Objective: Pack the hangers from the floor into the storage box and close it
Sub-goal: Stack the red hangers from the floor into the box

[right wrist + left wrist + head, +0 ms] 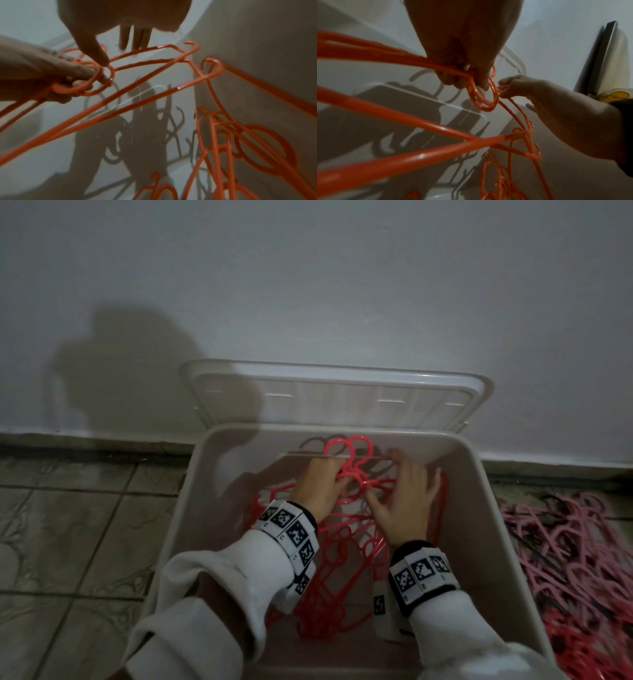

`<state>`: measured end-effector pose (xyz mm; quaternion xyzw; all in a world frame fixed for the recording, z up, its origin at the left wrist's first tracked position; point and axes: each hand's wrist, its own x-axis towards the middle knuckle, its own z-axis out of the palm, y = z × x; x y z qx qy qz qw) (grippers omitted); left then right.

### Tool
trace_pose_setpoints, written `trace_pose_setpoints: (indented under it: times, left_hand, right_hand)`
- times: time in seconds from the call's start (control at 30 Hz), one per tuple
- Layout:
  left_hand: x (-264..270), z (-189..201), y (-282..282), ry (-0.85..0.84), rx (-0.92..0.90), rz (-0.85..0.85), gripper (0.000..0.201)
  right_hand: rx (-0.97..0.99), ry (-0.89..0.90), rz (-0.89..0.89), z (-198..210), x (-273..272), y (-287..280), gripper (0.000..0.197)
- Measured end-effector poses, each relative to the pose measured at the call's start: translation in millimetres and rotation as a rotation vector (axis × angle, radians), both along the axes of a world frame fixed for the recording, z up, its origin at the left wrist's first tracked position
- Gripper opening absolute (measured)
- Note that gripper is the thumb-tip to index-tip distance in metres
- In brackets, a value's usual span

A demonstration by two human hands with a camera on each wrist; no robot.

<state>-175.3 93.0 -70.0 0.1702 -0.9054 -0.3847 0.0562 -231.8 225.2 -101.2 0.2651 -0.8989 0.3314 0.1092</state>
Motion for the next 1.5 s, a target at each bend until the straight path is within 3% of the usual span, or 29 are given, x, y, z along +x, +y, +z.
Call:
trace_pose_setpoints:
  times: [0.1, 0.17, 0.27, 0.3, 0.4, 0.53, 0.63, 0.77, 0.9, 1.03, 1.23, 1.37, 1.5]
  left_hand:
    - [4, -8, -2, -0.052, 0.078, 0.026, 0.009]
    - [9, -11, -7, -0.077, 0.105, 0.030, 0.009]
    - [20, -18, -16, -0.134, 0.156, -0.041, 0.011]
    - [23, -21, -19, -0.144, 0.163, -0.063, 0.005]
    - [32, -29, -25, -0.147, 0.110, -0.061, 0.019]
    - [40, -35, -25, -0.101, 0.053, -0.006, 0.020]
    - [47, -40, -27, -0.130, 0.036, 0.086, 0.025]
    - [58, -46, -30, -0.102, 0.081, 0.247, 0.037]
    - [62, -54, -37, -0.051, 0.129, 0.287, 0.037]
    - [59, -54, -38, -0.068, 0.096, 0.272, 0.034]
    - [59, -46, -37, -0.017, 0.097, 0.291, 0.029]
    - [56, -48, -37, -0.005, 0.084, 0.284, 0.027]
    - [53, -47, -36, 0.013, 0.095, 0.266, 0.028]
  right_hand:
    - [0.129, -0.267, 0.325, -3, 4, -3, 0.053]
    - [0.179, -0.413, 0.414, -5, 4, -3, 0.041]
    - [0.253, -0.405, 0.445, -5, 0, -1, 0.027]
    - [0.255, -0.400, 0.433, -5, -2, -1, 0.027]
    - [0.263, -0.383, 0.426, -6, -2, -6, 0.027]
    - [0.245, -0.453, 0.501, -7, 1, -18, 0.029]
    - [0.168, -0.474, 0.453, -11, -7, -16, 0.031]
    - [0.093, -0.375, 0.127, -25, -25, 9, 0.024]
    - [0.409, -0.410, -0.036, -39, -30, 34, 0.036]
    - [0.887, -0.376, 0.114, -38, -24, 40, 0.060]
    - [1.314, -0.288, 0.143, -37, -15, 30, 0.044]
    - [1.435, -0.133, 0.229, -29, -15, 32, 0.033]
    - [1.351, -0.325, 0.378, -10, -20, 34, 0.031]
